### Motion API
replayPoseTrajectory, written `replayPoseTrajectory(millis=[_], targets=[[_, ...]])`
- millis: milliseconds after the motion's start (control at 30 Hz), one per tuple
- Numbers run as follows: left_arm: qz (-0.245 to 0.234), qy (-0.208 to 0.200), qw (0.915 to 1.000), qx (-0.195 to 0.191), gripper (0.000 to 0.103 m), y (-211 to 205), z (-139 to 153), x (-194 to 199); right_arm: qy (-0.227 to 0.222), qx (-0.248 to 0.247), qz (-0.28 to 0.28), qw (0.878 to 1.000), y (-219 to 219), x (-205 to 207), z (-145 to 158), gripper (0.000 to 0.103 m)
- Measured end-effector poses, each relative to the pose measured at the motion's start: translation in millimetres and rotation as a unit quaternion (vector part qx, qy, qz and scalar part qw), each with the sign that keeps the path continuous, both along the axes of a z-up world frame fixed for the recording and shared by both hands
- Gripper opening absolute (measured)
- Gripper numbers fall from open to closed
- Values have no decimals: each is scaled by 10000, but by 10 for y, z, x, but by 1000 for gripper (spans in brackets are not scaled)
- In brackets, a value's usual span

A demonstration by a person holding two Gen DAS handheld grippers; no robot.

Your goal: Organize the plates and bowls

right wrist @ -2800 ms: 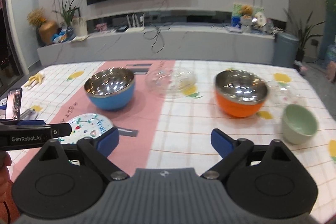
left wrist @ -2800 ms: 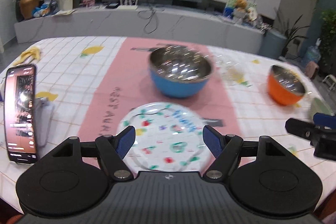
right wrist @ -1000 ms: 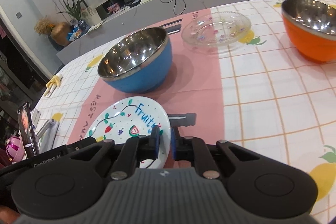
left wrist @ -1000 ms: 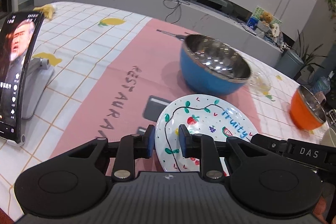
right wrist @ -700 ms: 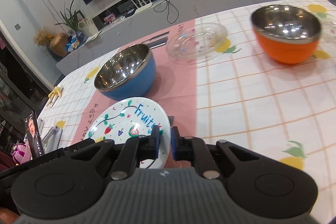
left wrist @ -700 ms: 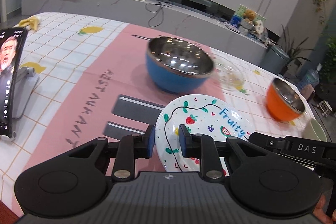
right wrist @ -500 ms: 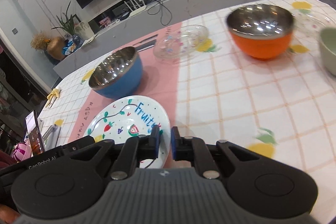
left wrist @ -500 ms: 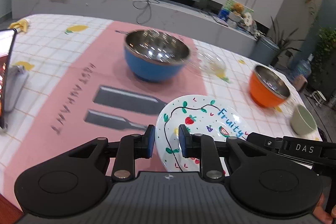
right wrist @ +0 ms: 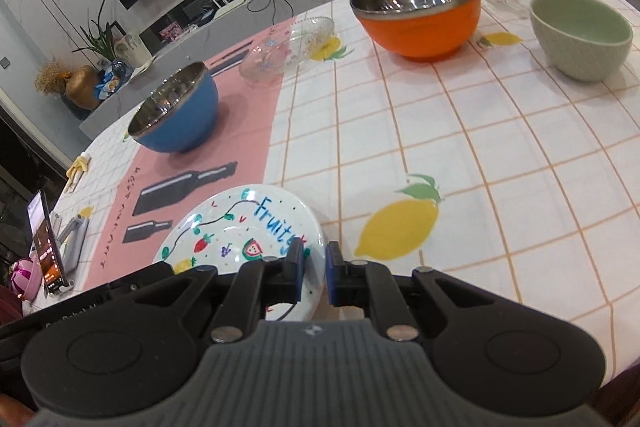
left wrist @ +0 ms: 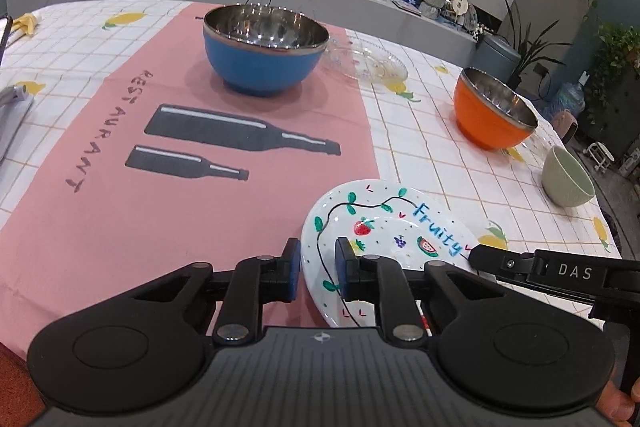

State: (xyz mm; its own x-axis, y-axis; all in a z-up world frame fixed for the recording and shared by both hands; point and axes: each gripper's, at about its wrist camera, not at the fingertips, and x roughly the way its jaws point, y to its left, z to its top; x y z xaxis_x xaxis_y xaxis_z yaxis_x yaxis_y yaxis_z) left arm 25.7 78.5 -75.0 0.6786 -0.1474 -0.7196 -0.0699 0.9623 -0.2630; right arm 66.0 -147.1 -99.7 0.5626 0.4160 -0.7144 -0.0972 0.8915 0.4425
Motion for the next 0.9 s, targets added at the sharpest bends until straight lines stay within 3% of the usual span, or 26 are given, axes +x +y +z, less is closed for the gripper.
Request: replayPoseTrajectory(millis=[500, 900], targets=[[-93, 85, 9994, 325, 21, -90, -108, 7, -124, -246, 139, 9995, 42, -16, -71, 11], [-87, -4, 9995, 316, 21, -74, -120, 108, -133, -242, -14, 9996, 64, 54, -79, 10]])
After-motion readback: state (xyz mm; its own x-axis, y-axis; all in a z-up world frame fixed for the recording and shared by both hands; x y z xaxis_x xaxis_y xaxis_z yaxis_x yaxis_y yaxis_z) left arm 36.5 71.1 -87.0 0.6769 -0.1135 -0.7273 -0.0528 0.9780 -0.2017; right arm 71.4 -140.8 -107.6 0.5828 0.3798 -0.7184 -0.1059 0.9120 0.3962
